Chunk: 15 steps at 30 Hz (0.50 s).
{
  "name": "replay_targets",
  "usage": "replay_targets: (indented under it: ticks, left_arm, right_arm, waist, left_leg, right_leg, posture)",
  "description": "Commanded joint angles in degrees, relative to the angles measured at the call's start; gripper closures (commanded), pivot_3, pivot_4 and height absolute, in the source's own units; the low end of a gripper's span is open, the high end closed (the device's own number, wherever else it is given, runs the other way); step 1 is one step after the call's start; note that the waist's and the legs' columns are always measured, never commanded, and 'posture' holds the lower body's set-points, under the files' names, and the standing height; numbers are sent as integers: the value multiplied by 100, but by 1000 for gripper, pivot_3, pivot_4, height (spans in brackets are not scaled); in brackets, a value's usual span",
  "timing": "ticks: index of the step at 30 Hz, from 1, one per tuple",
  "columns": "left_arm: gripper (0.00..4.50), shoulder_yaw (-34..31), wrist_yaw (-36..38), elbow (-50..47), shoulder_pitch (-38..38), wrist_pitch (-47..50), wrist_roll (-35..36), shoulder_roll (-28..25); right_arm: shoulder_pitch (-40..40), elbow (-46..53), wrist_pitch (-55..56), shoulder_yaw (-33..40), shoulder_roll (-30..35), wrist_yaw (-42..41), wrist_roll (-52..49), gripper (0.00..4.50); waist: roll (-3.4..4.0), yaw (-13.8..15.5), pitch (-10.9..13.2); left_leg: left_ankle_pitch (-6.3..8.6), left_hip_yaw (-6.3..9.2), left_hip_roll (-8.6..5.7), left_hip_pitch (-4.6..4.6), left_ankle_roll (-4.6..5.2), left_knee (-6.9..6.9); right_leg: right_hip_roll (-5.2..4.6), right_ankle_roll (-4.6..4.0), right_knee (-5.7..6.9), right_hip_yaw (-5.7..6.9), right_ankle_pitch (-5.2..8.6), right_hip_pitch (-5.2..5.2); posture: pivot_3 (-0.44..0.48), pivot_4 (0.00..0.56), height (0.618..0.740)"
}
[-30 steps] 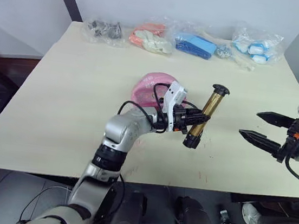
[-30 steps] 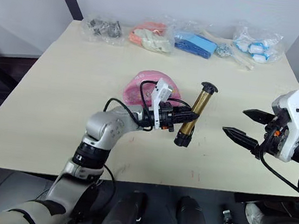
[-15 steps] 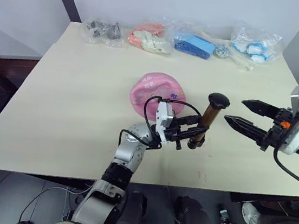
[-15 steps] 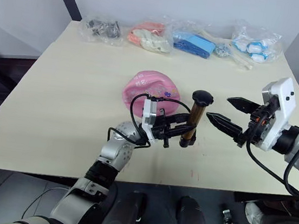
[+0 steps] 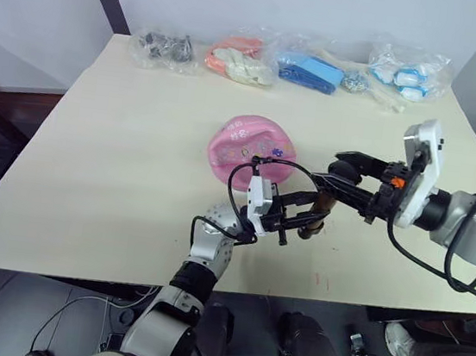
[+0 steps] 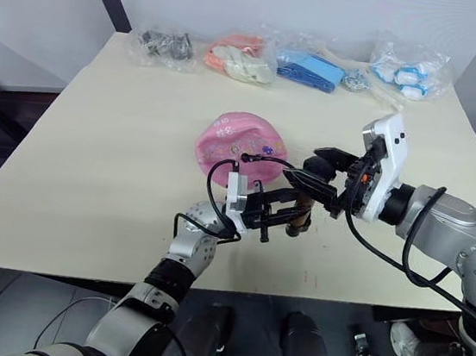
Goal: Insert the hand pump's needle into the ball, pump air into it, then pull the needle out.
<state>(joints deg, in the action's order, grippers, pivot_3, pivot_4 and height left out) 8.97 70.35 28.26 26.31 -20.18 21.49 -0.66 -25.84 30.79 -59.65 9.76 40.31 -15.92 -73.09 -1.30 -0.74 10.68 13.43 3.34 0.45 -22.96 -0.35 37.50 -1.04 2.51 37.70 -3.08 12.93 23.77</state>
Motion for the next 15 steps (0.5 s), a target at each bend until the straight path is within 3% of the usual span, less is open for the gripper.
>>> replay_targets:
  ticks: [1,15]
  left_arm:
    - [3455,-64,9,-157,73,-83,80,44]
    - [3455,-175,-58,-162,167,65,157,58]
  right_arm:
    - [-92,58,150,93,-4,-27,-39,0]
    - [17,82,240,135,-37,44,-55,0]
  waist:
    - [0,-2,0]
    - [0,-11,0]
  left_leg:
    - [0,1,0,0,0,0]
    - [0,2,1,2,0,0]
  right_leg:
    - [0,0,0,0,0,0]
    - [2,6,2,2,4,0]
  posture:
    - [0,150,740]
    - [0,150,740]
